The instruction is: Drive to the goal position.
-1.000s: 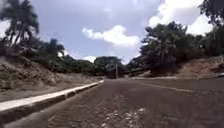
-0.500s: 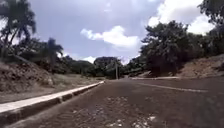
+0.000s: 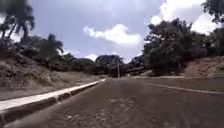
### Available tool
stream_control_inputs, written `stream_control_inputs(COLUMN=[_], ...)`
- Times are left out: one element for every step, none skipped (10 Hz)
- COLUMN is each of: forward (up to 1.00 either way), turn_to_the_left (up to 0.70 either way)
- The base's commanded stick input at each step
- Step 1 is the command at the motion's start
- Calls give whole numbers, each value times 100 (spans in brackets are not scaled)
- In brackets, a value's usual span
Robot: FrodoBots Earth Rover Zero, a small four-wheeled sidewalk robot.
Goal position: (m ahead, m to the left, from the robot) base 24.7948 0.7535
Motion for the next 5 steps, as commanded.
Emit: stream_control_inputs(forward=[70, 70, 70, 70, 70], turn_to_the_left=[-4, -25, -2, 0, 0])
